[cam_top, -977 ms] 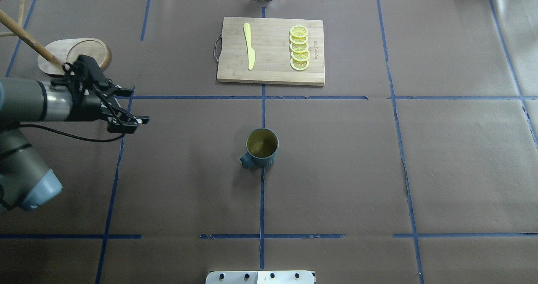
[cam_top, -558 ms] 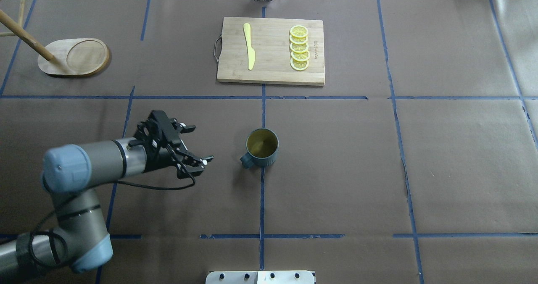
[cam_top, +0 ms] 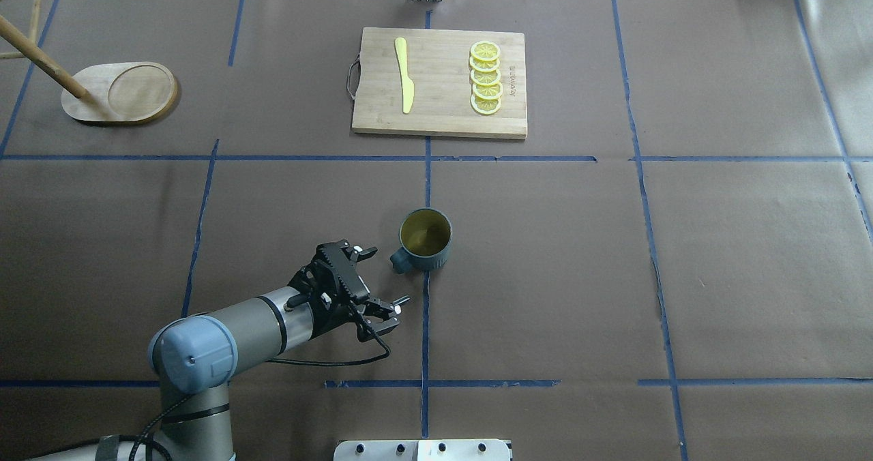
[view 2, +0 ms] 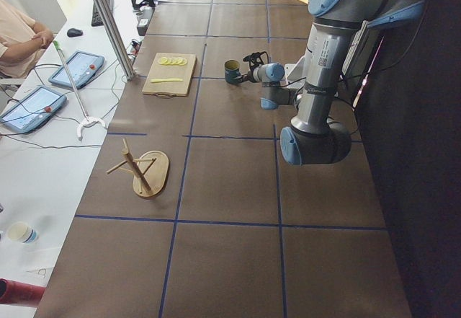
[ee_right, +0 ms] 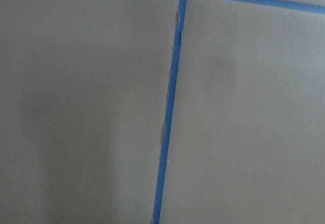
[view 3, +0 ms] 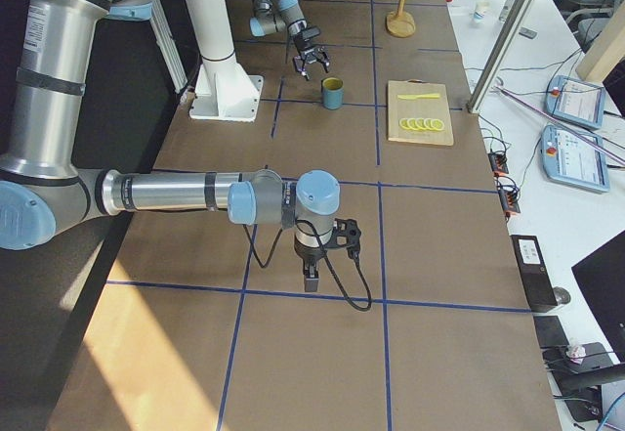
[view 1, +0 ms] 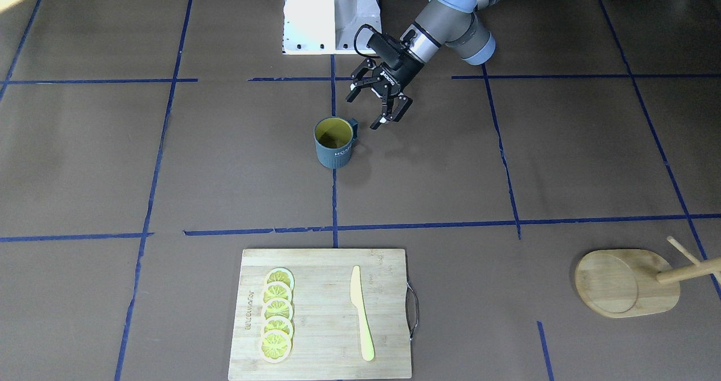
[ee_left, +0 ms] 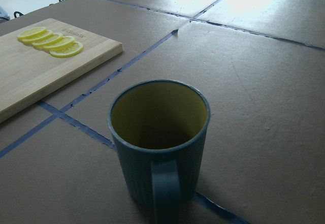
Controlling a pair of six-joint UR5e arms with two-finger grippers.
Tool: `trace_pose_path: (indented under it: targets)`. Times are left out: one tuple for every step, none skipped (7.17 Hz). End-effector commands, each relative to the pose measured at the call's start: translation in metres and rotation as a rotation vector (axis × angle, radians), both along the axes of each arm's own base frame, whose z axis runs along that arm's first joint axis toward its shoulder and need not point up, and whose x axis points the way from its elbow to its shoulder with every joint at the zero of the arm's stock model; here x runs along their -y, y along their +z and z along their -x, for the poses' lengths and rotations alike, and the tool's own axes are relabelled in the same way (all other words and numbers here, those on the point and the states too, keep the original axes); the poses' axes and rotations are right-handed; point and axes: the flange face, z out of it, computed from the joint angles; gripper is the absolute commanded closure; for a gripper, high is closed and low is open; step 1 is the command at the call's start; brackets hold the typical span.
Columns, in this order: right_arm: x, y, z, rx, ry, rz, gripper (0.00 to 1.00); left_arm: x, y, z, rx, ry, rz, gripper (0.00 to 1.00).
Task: Hang cup on storage rack
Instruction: 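Move the left gripper from the rack toward the mug's handle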
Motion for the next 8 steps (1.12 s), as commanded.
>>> trace_pose_path:
  targets:
    - [0.000,0.000,0.000,0.000,0.000,0.000,0.00,0.002,0.000,-0.022,0.013,0.001,-0.001,0.00]
    - [0.000,0.000,0.000,0.000,0.000,0.000,0.00,0.003,0.004,-0.025,0.021,0.003,0.001,0.01]
    - [0.000,0.000,0.000,0.000,0.000,0.000,0.00,0.003,0.006,-0.026,0.027,0.003,0.002,0.02]
    - [0.000,0.001,0.000,0.000,-0.001,0.000,0.00,0.005,0.005,-0.030,0.028,-0.011,0.004,0.03]
    - [0.000,0.001,0.000,0.000,-0.001,0.000,0.00,0.008,0.001,-0.032,0.024,-0.046,0.004,0.04]
    - [0.000,0.001,0.000,0.000,-0.001,0.000,0.00,0.011,-0.004,-0.038,0.021,-0.049,0.003,0.06]
    - [0.000,0.001,0.000,0.000,-0.001,0.000,0.00,0.011,-0.003,-0.039,0.021,-0.049,0.006,0.09]
    - [0.000,0.001,0.000,0.000,-0.001,0.000,0.00,0.012,-0.001,-0.040,0.001,-0.051,0.059,0.16]
